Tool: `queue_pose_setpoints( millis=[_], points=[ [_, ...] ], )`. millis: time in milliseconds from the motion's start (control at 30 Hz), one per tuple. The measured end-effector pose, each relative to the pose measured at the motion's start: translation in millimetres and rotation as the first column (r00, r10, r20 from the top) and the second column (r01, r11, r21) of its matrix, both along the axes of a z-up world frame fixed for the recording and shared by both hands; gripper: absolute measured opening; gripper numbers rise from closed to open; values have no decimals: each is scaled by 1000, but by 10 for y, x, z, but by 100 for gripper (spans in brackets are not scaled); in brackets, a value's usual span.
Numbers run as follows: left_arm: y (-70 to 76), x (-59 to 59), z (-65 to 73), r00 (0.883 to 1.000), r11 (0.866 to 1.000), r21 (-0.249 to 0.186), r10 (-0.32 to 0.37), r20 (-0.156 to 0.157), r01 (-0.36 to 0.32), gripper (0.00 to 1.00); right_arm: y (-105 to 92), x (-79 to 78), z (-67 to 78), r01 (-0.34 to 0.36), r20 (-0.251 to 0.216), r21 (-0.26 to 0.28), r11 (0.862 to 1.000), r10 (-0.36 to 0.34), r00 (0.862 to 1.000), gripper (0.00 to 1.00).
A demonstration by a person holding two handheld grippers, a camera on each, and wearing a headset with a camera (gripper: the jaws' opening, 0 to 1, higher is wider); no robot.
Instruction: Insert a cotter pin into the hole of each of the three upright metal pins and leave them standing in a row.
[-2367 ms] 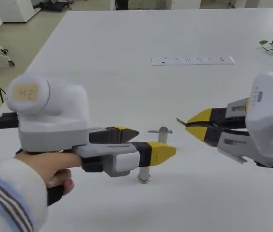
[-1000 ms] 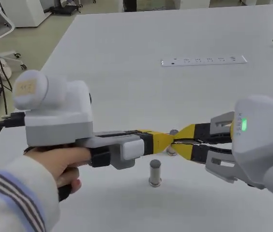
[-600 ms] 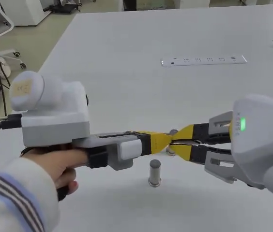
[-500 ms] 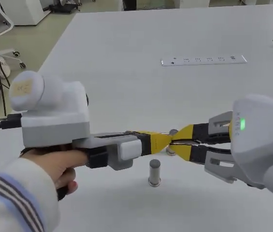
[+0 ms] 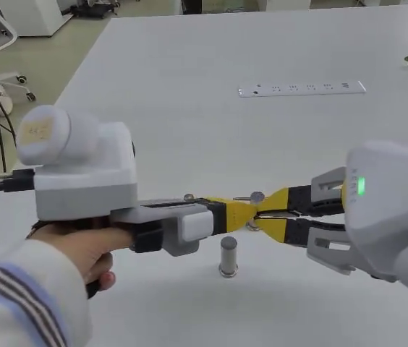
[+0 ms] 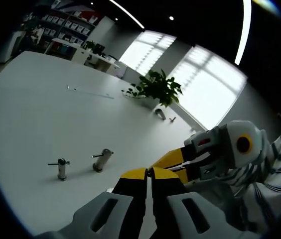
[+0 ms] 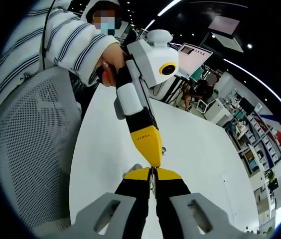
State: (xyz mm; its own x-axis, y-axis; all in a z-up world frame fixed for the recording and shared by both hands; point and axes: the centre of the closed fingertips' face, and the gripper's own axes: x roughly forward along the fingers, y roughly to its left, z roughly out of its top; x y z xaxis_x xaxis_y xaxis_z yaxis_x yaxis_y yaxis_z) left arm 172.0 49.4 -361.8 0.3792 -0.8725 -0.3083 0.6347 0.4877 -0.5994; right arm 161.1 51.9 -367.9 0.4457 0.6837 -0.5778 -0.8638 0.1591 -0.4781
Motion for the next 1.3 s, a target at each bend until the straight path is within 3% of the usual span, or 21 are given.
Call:
queue_pose_setpoints(
  millis=[633, 967, 1300],
  points=[
    [-6, -2, 9, 1000, 1000, -5, 6, -1, -6, 0, -9, 0, 10, 10, -14, 13, 1000, -10, 1000, 0],
    [-1, 19, 12, 1000, 1000, -2, 15, 8, -15, 0, -29, 19, -1, 16, -3, -4, 1000, -16, 1000, 0],
    [42, 50, 6, 999, 999, -2, 33, 9, -33, 0, -83, -4, -70, 16, -25, -34, 999, -17, 1000, 0]
  ],
)
